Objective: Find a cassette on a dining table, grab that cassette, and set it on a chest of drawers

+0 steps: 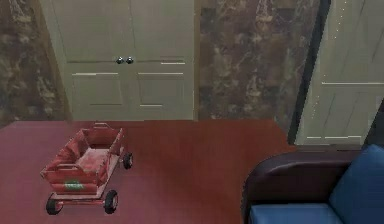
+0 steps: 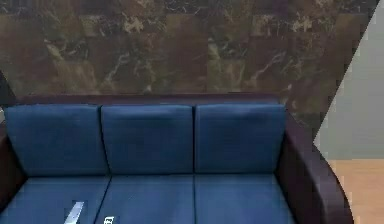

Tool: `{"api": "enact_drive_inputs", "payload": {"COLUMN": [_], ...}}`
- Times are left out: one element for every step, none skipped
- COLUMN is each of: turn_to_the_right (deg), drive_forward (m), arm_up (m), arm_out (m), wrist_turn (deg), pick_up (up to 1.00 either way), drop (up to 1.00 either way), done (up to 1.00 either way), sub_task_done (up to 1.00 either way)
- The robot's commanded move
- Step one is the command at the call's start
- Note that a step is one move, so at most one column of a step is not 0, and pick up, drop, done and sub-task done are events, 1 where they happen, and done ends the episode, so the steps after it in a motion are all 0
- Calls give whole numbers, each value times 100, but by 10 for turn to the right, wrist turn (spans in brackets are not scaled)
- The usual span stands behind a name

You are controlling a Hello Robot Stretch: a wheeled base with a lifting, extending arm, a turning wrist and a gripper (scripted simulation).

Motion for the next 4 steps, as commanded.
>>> {"api": "enact_drive_inputs", "payload": {"turn_to_the_right": [0, 0, 390, 0], "drive_forward": [100, 30, 0, 30], "arm_up": [0, 0, 0, 0], "arm_out": [0, 0, 0, 0], "wrist_turn": [0, 0, 0, 0], "pick_up": [0, 0, 0, 0], "drop": [0, 0, 0, 0], "done": [0, 0, 0, 0], "sub_task_done": [0, 0, 0, 0]}}
